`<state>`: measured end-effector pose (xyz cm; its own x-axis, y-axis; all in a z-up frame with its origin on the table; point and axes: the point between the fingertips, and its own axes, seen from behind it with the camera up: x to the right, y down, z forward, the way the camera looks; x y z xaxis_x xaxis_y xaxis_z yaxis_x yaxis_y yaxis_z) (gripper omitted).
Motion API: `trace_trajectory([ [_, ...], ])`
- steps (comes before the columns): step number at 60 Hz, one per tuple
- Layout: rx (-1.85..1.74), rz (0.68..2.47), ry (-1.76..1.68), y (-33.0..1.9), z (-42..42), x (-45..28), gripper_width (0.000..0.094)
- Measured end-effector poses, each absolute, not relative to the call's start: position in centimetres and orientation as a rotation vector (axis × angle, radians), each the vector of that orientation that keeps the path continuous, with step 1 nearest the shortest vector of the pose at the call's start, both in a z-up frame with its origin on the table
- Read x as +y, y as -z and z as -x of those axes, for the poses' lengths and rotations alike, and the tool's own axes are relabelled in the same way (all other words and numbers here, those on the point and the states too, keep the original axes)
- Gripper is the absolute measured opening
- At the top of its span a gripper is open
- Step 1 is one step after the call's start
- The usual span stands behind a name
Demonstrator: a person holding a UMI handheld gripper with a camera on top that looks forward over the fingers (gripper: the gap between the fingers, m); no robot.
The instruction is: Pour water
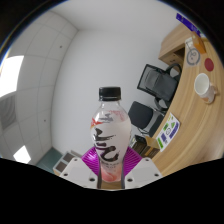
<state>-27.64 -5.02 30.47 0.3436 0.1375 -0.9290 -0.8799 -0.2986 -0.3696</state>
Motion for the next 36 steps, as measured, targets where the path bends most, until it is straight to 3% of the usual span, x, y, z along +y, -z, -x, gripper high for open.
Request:
trace_trajectory([
  [8, 0.992, 1.356, -1.550, -29.4, 21.0, -1.7, 0.0256],
  [23, 1.412, 1.137, -1.822, -22.0, 12.1, 1.8, 0.0257],
  [29, 1.486, 1.105, -1.863, -19.5, 11.6, 3.3, 0.0255],
  [36, 1.486, 1.132, -1.893, -19.1, 11.8, 3.4, 0.0255],
])
